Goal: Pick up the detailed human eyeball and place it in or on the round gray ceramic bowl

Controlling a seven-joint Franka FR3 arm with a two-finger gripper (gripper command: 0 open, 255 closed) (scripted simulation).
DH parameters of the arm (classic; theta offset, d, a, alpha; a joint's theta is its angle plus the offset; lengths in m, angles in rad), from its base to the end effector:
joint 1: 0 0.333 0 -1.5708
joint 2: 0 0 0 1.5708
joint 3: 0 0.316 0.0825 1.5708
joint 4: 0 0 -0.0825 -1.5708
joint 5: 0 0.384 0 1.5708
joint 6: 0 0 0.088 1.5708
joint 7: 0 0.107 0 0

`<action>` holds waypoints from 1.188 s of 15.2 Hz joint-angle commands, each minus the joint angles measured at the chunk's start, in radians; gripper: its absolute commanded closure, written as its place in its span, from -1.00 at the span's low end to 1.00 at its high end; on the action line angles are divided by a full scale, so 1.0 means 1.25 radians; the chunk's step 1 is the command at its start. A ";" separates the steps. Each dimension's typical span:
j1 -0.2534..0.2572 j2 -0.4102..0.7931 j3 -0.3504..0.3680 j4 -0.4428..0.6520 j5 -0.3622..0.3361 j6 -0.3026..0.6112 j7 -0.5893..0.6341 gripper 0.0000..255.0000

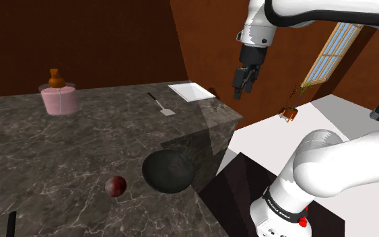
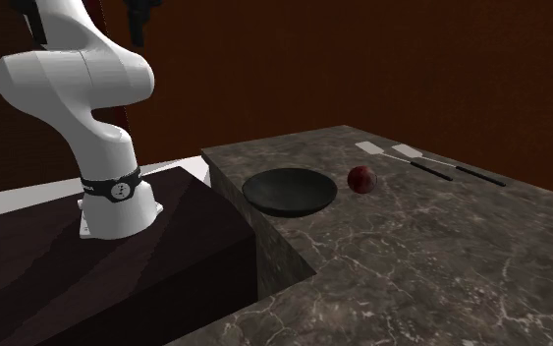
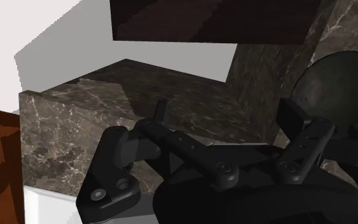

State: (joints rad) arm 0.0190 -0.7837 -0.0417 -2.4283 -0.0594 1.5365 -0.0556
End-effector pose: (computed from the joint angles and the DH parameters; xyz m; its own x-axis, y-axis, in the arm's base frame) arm 0.3003 -0.0162 0.5529 0.9929 0.0462 -0.1098 0.0491 -0.9985 0.0237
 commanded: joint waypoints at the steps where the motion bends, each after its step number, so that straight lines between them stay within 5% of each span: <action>1: 0.000 0.000 0.000 0.000 0.000 0.000 0.000 -1.00; 18: 0.114 0.205 0.262 -0.067 0.156 0.332 0.265 -1.00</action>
State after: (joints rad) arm 0.1546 -0.5479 0.2662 -2.5173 0.1295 1.9288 0.2556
